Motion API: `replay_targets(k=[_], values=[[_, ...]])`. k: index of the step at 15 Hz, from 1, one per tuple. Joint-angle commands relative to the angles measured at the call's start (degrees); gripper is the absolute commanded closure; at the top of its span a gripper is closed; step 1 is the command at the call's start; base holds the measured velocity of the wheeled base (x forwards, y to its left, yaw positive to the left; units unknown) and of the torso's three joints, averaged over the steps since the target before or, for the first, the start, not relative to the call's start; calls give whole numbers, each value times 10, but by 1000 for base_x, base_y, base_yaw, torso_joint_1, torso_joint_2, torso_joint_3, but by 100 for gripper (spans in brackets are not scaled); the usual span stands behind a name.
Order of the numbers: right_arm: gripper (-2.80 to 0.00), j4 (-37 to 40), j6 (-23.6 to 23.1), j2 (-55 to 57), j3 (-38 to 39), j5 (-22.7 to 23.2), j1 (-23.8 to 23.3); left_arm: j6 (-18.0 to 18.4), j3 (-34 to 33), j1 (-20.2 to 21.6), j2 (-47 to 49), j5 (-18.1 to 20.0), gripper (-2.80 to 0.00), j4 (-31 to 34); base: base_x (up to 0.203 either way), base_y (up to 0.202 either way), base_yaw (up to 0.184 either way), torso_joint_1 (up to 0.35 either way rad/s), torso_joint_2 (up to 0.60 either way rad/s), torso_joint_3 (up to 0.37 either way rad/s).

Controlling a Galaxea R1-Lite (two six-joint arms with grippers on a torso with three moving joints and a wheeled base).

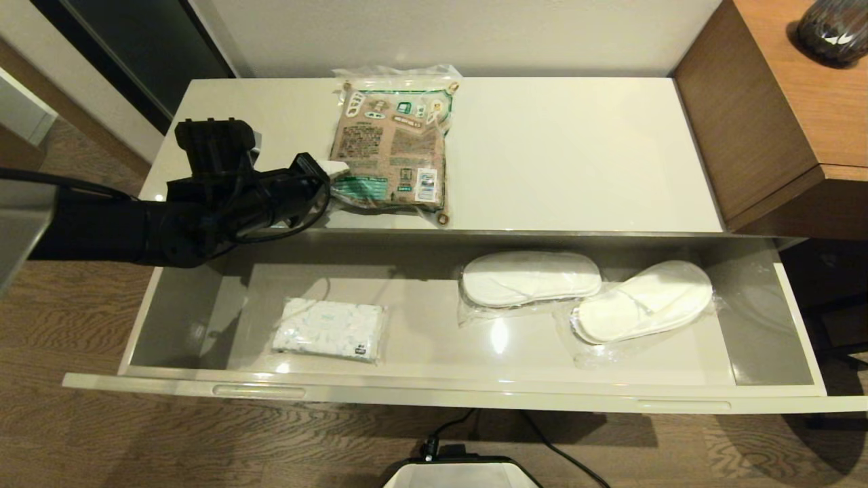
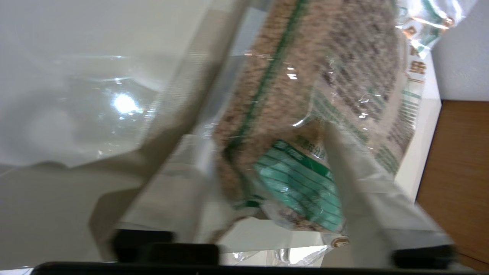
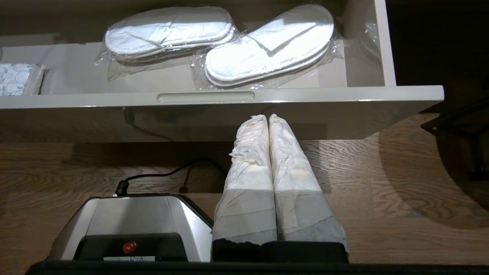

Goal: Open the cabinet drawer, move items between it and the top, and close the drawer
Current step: Pick up the solid drinks on the table

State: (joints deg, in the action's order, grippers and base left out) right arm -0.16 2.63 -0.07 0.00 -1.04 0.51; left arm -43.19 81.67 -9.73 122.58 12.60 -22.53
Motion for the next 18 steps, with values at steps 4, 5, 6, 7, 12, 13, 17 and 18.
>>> replay_targets(k=[4, 5, 6, 7, 12, 13, 17, 18], values=[[0, 0, 0, -10, 1, 0, 0, -3, 1, -9, 15, 5, 0, -4, 0, 0, 0, 0, 0, 0], [0, 0, 0, -10, 1, 0, 0, -4, 0, -10, 15, 5, 0, -5, 0, 0, 0, 0, 0, 0], [0, 0, 0, -10, 1, 0, 0, -5, 0, -10, 11, 5, 0, -4, 0, 0, 0, 0, 0, 0], [0, 0, 0, -10, 1, 0, 0, -5, -1, -10, 6, 5, 0, -4, 0, 0, 0, 0, 0, 0], [0, 0, 0, -10, 1, 0, 0, -11, -14, -9, -65, 11, 0, 14, 0, 0, 0, 0, 0, 0], [0, 0, 0, -10, 1, 0, 0, -14, -21, -9, -95, 12, 0, 25, 0, 0, 0, 0, 0, 0], [0, 0, 0, -10, 1, 0, 0, -20, -80, -9, -216, 30, 0, 52, 0, 0, 0, 0, 0, 0], [0, 0, 0, -10, 1, 0, 0, -20, -92, -9, -242, 33, 0, 66, 0, 0, 0, 0, 0, 0]])
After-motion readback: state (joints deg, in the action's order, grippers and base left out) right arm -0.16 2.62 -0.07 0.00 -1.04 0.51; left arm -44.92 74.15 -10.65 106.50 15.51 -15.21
